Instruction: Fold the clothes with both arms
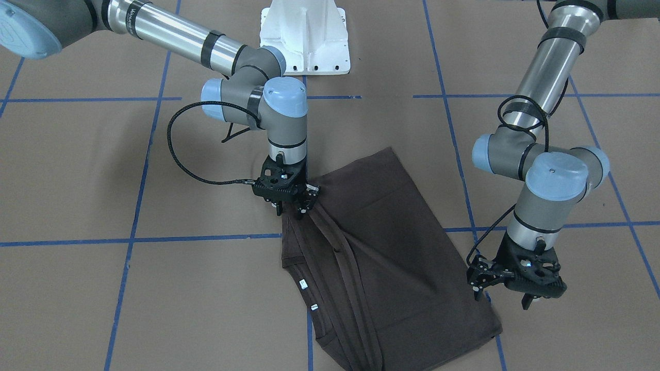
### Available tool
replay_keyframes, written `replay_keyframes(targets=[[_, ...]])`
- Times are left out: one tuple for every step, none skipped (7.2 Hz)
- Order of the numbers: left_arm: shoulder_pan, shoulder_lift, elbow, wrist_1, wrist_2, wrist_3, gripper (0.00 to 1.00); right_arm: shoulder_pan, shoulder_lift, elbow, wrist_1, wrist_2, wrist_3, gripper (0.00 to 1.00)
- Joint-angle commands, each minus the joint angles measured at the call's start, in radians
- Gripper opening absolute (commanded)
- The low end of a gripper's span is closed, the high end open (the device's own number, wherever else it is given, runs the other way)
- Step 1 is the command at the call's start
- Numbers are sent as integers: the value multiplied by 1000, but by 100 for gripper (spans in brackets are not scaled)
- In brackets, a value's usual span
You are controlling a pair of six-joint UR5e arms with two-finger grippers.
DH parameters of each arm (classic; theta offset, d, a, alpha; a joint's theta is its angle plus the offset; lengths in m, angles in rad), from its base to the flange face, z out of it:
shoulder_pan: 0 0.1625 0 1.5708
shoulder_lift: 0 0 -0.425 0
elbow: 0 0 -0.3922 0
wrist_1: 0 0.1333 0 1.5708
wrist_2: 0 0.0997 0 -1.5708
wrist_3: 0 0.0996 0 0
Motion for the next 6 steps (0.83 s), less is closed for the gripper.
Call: replay_keyframes(targets=[[0, 0, 0, 0, 0, -1, 100, 0, 1, 0, -1, 0, 2, 0], [0, 0, 0, 0, 0, -1, 100, 0, 1, 1, -3, 0, -3, 0], [0, 0, -2, 0, 0, -1, 100, 0, 3, 1, -3, 1, -3, 0], [0, 0, -2, -2, 0, -1, 100, 0, 4, 12, -15, 3, -3, 0], [0, -1, -2, -2, 0, -1, 100, 0, -3, 56, -49, 3, 8, 0], [2, -6, -3, -2, 0, -2, 100, -25, -32, 160, -133, 1, 11, 0]])
